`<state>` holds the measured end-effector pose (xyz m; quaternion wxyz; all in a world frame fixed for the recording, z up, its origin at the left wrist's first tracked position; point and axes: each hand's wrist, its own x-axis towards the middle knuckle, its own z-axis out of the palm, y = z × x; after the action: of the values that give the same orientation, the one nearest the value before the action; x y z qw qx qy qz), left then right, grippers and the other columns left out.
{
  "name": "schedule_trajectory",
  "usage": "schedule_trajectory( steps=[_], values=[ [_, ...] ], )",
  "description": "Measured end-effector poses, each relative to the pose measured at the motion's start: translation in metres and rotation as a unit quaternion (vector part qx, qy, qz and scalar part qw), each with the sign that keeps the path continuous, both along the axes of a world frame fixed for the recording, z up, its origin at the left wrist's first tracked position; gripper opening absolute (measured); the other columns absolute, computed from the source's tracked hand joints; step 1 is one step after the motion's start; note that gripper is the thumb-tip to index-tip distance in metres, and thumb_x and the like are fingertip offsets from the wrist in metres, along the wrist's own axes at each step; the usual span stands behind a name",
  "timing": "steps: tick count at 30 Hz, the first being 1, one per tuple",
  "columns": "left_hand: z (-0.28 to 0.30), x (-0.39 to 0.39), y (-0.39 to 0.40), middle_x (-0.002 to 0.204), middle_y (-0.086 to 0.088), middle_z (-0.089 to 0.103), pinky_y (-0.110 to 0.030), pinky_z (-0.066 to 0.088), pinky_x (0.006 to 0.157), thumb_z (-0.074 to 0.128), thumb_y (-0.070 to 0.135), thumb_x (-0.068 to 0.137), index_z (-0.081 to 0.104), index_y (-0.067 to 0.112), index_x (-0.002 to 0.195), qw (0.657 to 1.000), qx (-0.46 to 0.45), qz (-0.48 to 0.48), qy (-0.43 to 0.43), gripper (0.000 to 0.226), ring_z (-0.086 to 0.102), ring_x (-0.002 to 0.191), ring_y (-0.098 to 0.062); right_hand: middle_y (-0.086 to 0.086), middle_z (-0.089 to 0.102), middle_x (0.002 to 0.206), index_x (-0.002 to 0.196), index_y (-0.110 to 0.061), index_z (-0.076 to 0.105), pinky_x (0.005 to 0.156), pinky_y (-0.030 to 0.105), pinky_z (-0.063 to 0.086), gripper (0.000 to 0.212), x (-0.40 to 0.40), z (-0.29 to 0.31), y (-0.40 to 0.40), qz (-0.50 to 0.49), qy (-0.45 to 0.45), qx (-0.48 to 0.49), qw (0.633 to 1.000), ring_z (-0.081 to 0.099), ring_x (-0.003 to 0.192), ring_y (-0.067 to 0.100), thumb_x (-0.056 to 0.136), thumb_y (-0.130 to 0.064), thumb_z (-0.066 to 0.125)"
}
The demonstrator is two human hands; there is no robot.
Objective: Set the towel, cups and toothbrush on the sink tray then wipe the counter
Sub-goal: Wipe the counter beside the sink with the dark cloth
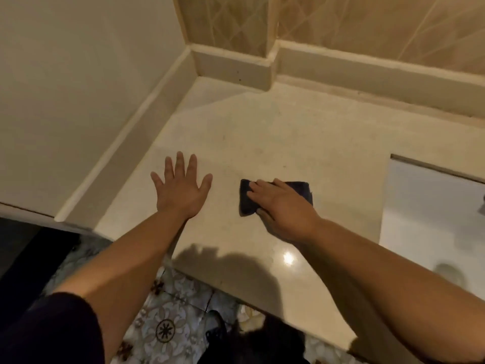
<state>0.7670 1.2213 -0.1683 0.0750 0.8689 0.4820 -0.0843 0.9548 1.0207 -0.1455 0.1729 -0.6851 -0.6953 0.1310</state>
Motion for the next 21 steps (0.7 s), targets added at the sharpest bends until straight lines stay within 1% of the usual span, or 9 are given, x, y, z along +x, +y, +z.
schedule_trajectory(
  steps=[6, 9, 11, 12, 14, 16, 17, 19, 21],
  values=[
    [0.004, 0.0, 0.002, 0.165, -0.005, -0.013, -0.064, -0.006, 0.115, -0.002, 0.074, 0.088, -0.008, 0.03, 0.155, 1.0, -0.015, -0.006, 0.003, 0.081, -0.015, 0.149, -0.03, 0.008, 0.038, 0.154, 0.142, -0.017, 0.045, 0.119, 0.05, 0.016, 0.056, -0.116, -0.003, -0.077, 0.049, 0.011, -0.089, 0.995, 0.029, 0.143, 0.025, 0.088, -0.008, 0.06],
    [0.004, -0.001, 0.002, 0.165, -0.005, -0.012, -0.064, -0.006, 0.115, 0.0, 0.074, 0.088, -0.006, 0.029, 0.155, 1.0, -0.015, -0.004, -0.006, 0.081, -0.014, 0.149, -0.03, 0.008, 0.047, 0.148, 0.139, -0.012, 0.051, 0.119, 0.049, 0.019, 0.06, -0.15, 0.004, -0.106, 0.027, 0.147, -0.083, 0.985, 0.037, 0.14, 0.023, 0.081, -0.005, 0.063],
    [0.005, -0.001, 0.002, 0.165, -0.004, -0.013, -0.064, -0.006, 0.115, 0.0, 0.073, 0.088, -0.007, 0.029, 0.155, 1.0, -0.016, -0.006, 0.002, 0.08, -0.015, 0.149, -0.03, 0.007, 0.054, 0.143, 0.138, -0.017, 0.054, 0.117, 0.046, 0.025, 0.051, -0.159, 0.014, -0.119, -0.059, 0.321, -0.091, 0.941, 0.045, 0.135, 0.02, 0.087, -0.01, 0.058],
    [0.005, 0.0, 0.002, 0.165, -0.004, -0.013, -0.064, -0.006, 0.115, -0.001, 0.073, 0.088, -0.007, 0.029, 0.155, 1.0, -0.017, -0.005, 0.005, 0.08, -0.015, 0.149, -0.03, 0.007, 0.06, 0.136, 0.135, -0.018, 0.058, 0.113, 0.048, 0.034, 0.043, -0.159, 0.022, -0.122, -0.114, 0.454, -0.101, 0.878, 0.052, 0.129, 0.021, 0.091, -0.015, 0.054],
    [0.005, 0.0, 0.003, 0.164, -0.004, -0.014, -0.064, -0.007, 0.115, -0.001, 0.073, 0.088, -0.008, 0.029, 0.155, 1.0, -0.02, -0.005, 0.006, 0.081, -0.015, 0.149, -0.03, 0.011, 0.067, 0.123, 0.125, -0.014, 0.065, 0.103, 0.048, 0.044, 0.036, -0.148, 0.04, -0.122, -0.221, 0.712, -0.102, 0.658, 0.062, 0.115, 0.028, 0.091, -0.024, 0.057],
    [0.005, 0.001, 0.004, 0.165, -0.004, -0.013, -0.064, -0.007, 0.115, -0.001, 0.073, 0.088, -0.007, 0.029, 0.155, 1.0, -0.021, -0.007, 0.003, 0.081, -0.015, 0.149, -0.03, 0.021, 0.064, 0.123, 0.125, -0.004, 0.063, 0.098, 0.048, 0.046, 0.043, -0.128, 0.044, -0.121, -0.301, 0.855, -0.119, 0.405, 0.062, 0.109, 0.035, 0.088, -0.026, 0.062],
    [0.005, 0.001, 0.004, 0.165, -0.004, -0.013, -0.064, -0.007, 0.115, -0.001, 0.073, 0.088, -0.007, 0.029, 0.155, 1.0, -0.021, -0.007, 0.001, 0.08, -0.015, 0.149, -0.03, 0.024, 0.061, 0.126, 0.127, 0.0, 0.061, 0.1, 0.048, 0.045, 0.047, -0.116, 0.046, -0.119, -0.325, 0.879, -0.12, 0.329, 0.061, 0.109, 0.037, 0.088, -0.027, 0.061],
    [0.005, 0.001, 0.004, 0.165, -0.004, -0.012, -0.064, -0.007, 0.115, -0.001, 0.073, 0.088, -0.007, 0.029, 0.155, 1.0, -0.019, -0.005, -0.001, 0.08, -0.015, 0.149, -0.03, 0.024, 0.062, 0.123, 0.125, 0.002, 0.062, 0.099, 0.048, 0.047, 0.048, -0.087, 0.055, -0.11, -0.34, 0.888, -0.095, 0.295, 0.062, 0.105, 0.036, 0.09, -0.031, 0.059],
    [0.004, 0.0, 0.002, 0.165, -0.004, -0.012, -0.063, -0.007, 0.115, -0.002, 0.073, 0.088, -0.007, 0.03, 0.155, 1.0, -0.017, -0.002, -0.006, 0.08, -0.015, 0.149, -0.029, 0.021, 0.067, 0.113, 0.118, -0.001, 0.068, 0.092, 0.046, 0.053, 0.044, -0.05, 0.062, -0.092, -0.343, 0.878, -0.061, 0.328, 0.067, 0.098, 0.034, 0.091, -0.033, 0.059]
  ],
)
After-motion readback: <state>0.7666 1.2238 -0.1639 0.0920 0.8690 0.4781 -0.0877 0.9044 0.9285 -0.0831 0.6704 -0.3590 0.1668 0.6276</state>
